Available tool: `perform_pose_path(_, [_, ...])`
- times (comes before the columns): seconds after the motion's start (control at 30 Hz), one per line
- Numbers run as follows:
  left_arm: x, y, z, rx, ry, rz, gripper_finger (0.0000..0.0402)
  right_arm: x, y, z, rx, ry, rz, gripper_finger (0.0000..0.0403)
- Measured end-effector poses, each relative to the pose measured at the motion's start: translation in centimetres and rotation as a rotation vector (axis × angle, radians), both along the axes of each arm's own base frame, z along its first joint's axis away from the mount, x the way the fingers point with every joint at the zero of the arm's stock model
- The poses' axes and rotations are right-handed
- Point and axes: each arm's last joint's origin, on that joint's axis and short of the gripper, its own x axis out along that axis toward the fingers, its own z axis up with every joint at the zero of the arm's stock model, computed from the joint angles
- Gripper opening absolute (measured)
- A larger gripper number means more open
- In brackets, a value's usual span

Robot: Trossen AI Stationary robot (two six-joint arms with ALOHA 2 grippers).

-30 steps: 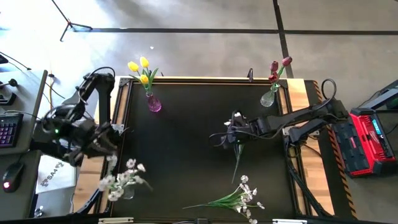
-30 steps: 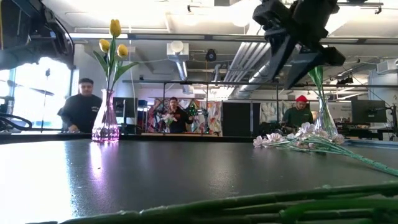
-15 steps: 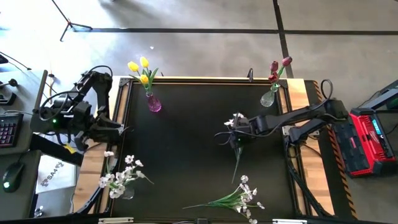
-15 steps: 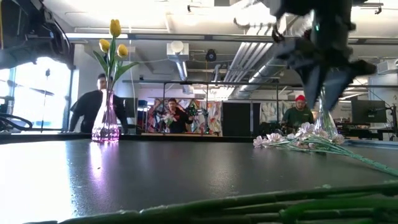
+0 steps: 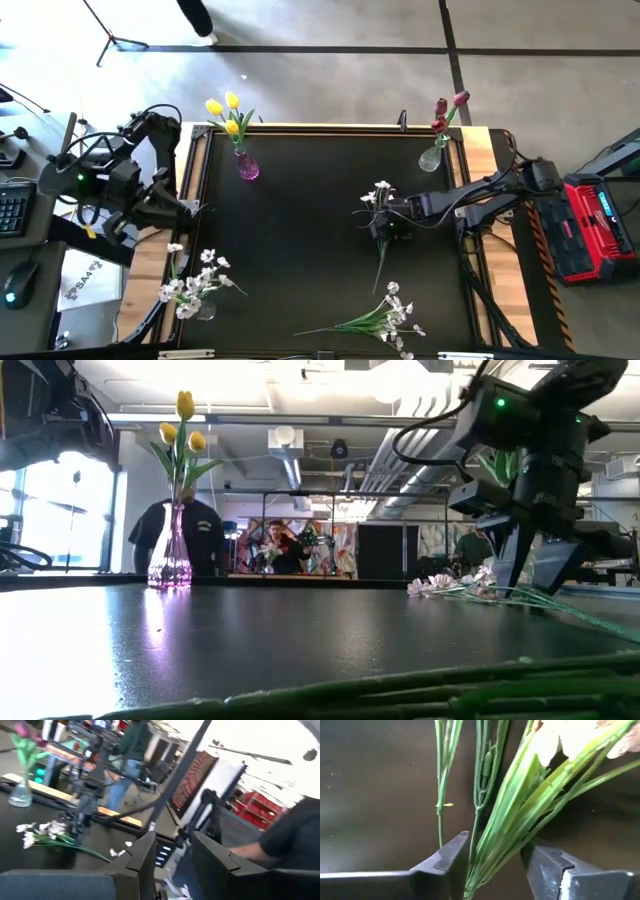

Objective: Sort flowers into vase by color
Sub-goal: Put the top white flowers into the bottom transparent vase

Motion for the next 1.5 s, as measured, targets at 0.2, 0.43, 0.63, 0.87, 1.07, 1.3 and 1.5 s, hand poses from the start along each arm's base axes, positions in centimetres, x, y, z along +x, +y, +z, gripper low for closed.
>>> perform_pose_path(0.2, [0.5, -1.6, -0.3, 0.051, 0.005, 0.011, 0.0091, 0.0, -0.1, 0.0, -0.016, 0.005, 0.054, 0.0091])
perform_pose_path(0.43, [2.5, -4.1, 1.1, 0.032, -0.051, 0.0, 0.0072, 1.6, -0.4, 1.1, -0.045, -0.105, 0.151, 0.0008])
perform_pose_path(0.63, [4.2, -5.0, 3.2, 0.087, -0.182, 0.135, 0.0079, 3.9, -0.6, 3.7, -0.114, -0.264, 0.219, 0.0003])
perform_pose_path(0.87, [7.3, -5.3, 1.8, 0.119, -0.111, 0.318, 0.0133, 6.8, -1.1, 8.6, -0.268, -0.432, 0.307, 0.0002])
perform_pose_path(1.07, [10.8, -5.2, 0.5, 0.134, -0.067, 0.398, 0.019, 8.6, -1.9, 13.3, -0.401, -0.574, 0.401, 0.0001])
perform_pose_path(1.3, [15.2, -3.9, -2.0, 0.137, 0.053, 0.468, 0.0205, 9.9, -2.3, 18.9, -0.584, -0.752, 0.52, 0.0])
perform_pose_path(1.5, [18.3, -2.3, -3.4, 0.179, 0.125, 0.488, 0.0205, 10.5, -2.3, 21.3, -0.739, -0.882, 0.598, 0.0])
